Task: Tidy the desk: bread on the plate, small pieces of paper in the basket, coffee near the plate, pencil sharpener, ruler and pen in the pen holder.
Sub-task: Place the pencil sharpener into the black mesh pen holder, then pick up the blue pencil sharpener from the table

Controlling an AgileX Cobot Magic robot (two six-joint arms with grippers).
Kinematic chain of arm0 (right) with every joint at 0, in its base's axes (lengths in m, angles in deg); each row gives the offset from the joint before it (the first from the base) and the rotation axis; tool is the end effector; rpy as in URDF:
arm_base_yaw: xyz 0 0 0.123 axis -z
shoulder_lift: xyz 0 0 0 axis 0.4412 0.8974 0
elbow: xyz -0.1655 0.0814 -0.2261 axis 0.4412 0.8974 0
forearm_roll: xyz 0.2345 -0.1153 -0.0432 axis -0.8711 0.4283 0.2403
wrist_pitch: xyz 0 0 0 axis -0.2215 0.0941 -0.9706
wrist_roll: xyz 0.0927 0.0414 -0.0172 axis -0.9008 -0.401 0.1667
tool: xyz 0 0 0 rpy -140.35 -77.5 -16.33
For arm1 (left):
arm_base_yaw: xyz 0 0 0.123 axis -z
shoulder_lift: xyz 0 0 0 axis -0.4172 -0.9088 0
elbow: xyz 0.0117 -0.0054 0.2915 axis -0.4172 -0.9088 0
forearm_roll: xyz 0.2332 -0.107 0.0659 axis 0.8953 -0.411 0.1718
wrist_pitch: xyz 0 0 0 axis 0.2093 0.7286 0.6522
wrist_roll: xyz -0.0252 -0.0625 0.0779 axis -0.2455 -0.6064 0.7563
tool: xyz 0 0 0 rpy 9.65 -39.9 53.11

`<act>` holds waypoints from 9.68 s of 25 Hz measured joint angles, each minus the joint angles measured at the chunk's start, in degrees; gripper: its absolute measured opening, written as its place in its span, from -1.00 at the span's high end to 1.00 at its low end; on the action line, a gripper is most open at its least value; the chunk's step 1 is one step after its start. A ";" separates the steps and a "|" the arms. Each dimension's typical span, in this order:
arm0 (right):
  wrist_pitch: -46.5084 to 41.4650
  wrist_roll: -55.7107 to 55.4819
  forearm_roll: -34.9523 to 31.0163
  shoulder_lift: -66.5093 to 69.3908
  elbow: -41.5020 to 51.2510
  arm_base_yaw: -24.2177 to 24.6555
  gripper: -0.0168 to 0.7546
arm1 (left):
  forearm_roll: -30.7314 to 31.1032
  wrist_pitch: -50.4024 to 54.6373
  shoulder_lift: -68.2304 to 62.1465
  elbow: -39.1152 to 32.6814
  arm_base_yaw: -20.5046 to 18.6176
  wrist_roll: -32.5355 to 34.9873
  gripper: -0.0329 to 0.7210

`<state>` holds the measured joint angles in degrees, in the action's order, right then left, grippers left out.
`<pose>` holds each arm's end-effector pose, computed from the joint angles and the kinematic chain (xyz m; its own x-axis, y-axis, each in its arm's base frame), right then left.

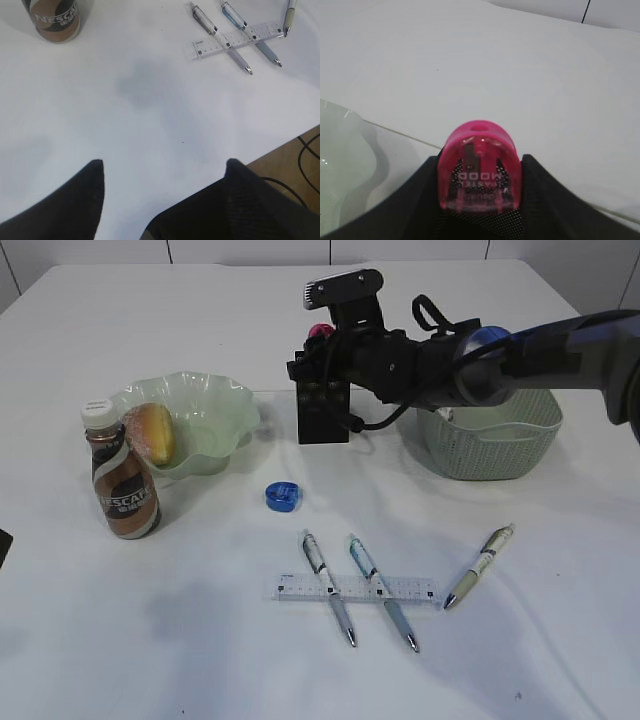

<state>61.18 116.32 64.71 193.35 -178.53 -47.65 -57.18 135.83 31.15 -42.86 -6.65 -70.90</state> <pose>0.5345 0.2007 0.1603 -0.2623 -0.1843 -0.9472 -0.3092 0.9459 -0.0985 0.1653 -0.0778 0.3085 -0.8258 0.1619 -0.5402 0.3361 0.9105 -0.2410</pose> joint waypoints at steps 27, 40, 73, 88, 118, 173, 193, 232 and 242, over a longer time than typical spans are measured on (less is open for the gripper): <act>-35.60 7.59 0.87 -13.09 0.00 0.00 -0.15 | 0.57 0.00 0.00 0.00 0.00 0.00 -0.46; -59.07 48.46 -7.95 -13.32 0.00 0.00 -0.15 | 0.66 0.00 0.00 0.00 0.00 0.00 -0.46; -55.97 53.02 -16.48 -2.94 -0.38 0.00 -0.15 | 0.78 0.53 0.00 0.00 0.00 0.00 -0.42; -55.74 48.73 -16.49 -2.94 -1.86 0.00 -0.15 | 0.78 0.53 0.00 0.00 0.00 0.00 -0.42; -61.03 43.11 -16.14 -2.94 -10.86 4.63 -0.15 | 0.78 0.87 0.00 0.00 0.00 0.00 -0.42; -71.26 46.92 -20.23 3.05 -13.04 4.63 -0.16 | 0.99 0.77 0.00 0.00 0.00 0.00 -0.42; -73.01 41.88 -13.81 3.05 -13.04 4.15 -0.41 | 1.06 0.77 0.00 0.00 0.00 0.00 -0.42; -66.78 31.56 -2.78 6.88 -17.59 -0.15 -0.41 | 1.20 0.77 0.00 0.00 0.00 0.00 -0.42; -66.29 31.56 -2.66 6.88 -17.72 -0.15 -0.41 | 1.20 0.77 0.00 0.00 0.00 0.00 -0.42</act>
<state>-5.10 147.88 62.06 200.23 -196.25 -47.79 -55.99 136.60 31.15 -42.86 -6.65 -70.90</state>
